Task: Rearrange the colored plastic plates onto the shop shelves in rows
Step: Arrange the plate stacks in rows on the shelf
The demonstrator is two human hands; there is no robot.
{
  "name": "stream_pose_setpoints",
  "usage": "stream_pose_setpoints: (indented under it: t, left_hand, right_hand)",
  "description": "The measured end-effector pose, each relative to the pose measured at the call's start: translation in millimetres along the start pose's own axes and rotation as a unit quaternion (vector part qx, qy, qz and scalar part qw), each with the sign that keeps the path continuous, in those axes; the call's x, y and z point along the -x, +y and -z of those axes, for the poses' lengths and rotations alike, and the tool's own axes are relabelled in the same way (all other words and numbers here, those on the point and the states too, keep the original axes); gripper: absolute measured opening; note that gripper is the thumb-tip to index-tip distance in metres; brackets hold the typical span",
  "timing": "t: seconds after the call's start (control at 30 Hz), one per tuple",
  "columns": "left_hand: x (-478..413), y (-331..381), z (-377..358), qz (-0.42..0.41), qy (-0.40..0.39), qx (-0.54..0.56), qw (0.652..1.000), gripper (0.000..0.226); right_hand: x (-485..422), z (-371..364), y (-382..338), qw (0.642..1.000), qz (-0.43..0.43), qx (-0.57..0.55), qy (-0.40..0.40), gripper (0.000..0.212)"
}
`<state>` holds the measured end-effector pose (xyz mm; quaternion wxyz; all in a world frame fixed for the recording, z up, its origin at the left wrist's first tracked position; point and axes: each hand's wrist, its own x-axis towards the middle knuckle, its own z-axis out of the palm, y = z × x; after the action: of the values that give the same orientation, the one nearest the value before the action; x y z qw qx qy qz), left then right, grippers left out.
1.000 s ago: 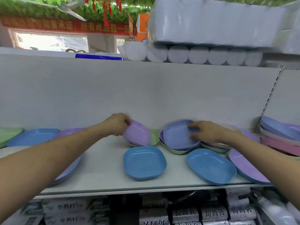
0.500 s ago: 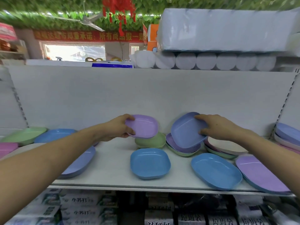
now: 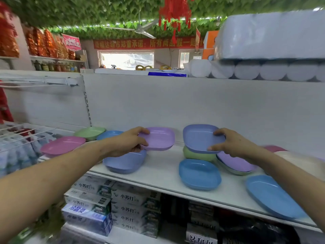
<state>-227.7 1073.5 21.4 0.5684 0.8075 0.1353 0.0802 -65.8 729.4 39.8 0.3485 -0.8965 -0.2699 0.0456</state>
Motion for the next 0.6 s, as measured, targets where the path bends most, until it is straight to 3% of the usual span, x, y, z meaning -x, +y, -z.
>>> stream_pose_setpoints:
  t: [0.33, 0.6]
  left_hand:
    - [69, -28, 132, 0.001, 0.071, -0.047, 0.996, 0.033]
    - [103, -63, 240, -0.005, 0.062, -0.133, 0.989, 0.039]
  right_hand:
    - [-4, -88, -128, 0.998, 0.036, -0.047, -0.019, 0.061]
    - [3, -170, -198, 0.996, -0.001, -0.077, -0.037, 0.066]
